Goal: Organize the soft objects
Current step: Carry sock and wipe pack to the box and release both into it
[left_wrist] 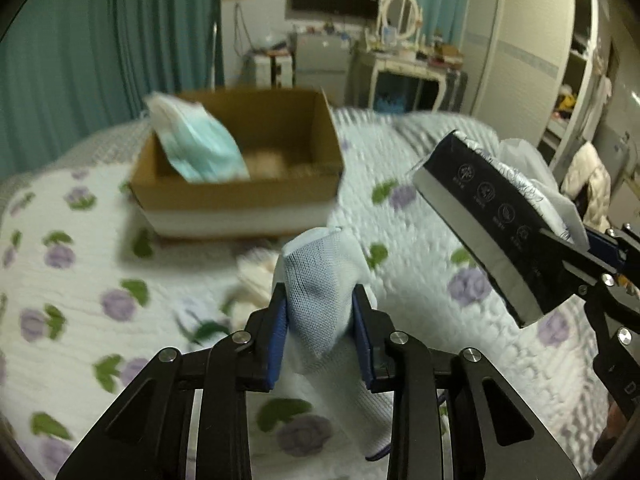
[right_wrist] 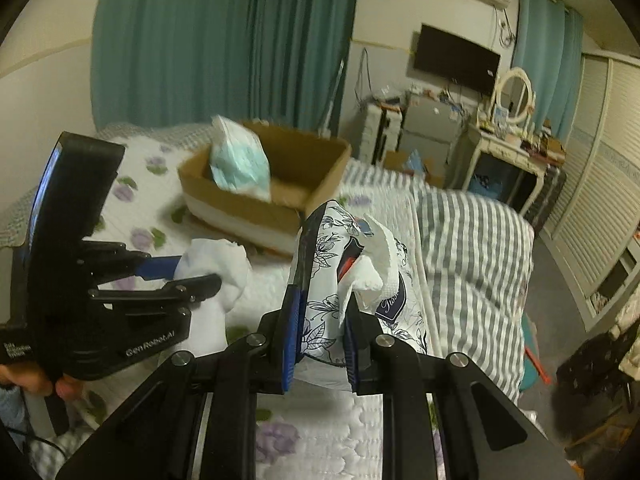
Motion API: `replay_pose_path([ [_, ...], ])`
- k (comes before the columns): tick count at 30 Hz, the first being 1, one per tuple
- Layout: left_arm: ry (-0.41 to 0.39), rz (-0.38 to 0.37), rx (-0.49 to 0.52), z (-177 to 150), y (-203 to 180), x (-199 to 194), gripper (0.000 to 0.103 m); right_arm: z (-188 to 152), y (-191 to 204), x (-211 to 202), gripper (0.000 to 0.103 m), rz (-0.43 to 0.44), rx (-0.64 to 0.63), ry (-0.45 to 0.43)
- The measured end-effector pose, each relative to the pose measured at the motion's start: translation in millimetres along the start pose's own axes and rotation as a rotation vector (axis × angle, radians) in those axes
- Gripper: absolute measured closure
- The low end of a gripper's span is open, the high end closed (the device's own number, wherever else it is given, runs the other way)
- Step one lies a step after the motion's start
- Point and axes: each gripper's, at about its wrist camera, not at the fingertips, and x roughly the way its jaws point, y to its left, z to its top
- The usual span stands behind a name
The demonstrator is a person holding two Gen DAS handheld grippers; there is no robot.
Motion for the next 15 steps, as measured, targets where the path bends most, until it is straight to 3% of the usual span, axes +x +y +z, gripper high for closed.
replay_pose_path([
  [7,-0.120,0.064,0.041,58.3,28.7,-35.1,0.074,67.5,17.1,-14.6,0.084,0.032,-0.066,-0.117],
  [15,-0.160,0.145,0.095,114.4,67.6,5.9,0.074,151.3,32.2,49.6,0.084,0.080,-0.105,-0.124],
])
